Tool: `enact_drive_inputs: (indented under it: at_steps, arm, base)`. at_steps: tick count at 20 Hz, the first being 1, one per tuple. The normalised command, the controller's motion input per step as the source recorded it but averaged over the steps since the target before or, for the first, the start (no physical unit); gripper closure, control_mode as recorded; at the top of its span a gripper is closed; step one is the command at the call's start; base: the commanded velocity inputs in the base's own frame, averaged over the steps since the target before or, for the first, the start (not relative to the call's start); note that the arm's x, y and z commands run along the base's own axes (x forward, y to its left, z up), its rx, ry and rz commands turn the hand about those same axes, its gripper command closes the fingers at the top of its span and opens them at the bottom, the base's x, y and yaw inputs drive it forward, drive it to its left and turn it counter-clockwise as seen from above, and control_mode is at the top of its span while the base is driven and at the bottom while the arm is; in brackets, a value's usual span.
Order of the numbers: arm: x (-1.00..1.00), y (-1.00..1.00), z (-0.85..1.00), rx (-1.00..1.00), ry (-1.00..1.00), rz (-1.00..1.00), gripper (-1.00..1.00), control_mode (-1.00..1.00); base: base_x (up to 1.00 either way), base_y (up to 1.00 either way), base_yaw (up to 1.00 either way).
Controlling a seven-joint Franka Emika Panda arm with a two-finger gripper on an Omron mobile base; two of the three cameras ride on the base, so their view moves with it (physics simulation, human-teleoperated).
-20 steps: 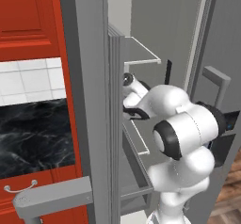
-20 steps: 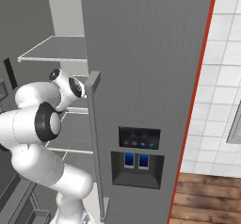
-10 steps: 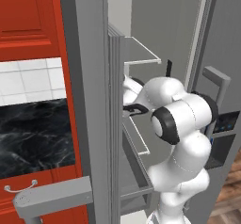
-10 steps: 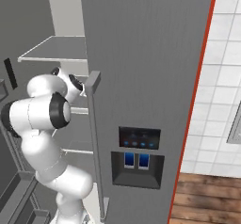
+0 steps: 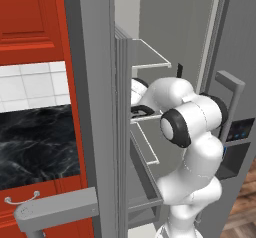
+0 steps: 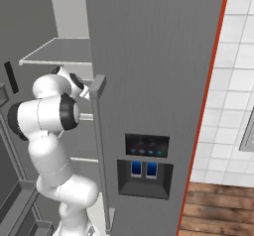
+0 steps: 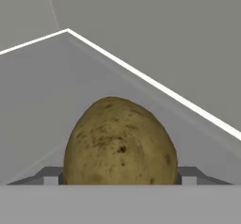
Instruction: Take the cheese, steak, and potato from the fridge and place them on the plate on the dining counter to create an appetizer plate.
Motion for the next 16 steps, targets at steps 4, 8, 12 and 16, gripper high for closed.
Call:
enact_drive_inputs:
  at_steps: [4, 8, 12, 16]
  arm:
    - [-0.72, 0.00, -0.07, 0.02, 0.01, -0.02, 1.00, -1.00]
    - [-1.00, 0.00, -0.28, 0.00, -0.08, 0.00, 1.00, -1.00]
    - [-1.00, -0.08, -0.16, 0.02, -0.17, 0.00, 1.00, -1.00]
    - [-1.00, -0.52, 0.26, 0.09, -0.07, 0.00, 1.00, -1.00]
  base:
    - [0.00, 0.00, 0.00]
    - [0.00, 0.00, 0.00]
    - [0.00, 0.00, 0.00]
    - [0.00, 0.00, 0.00]
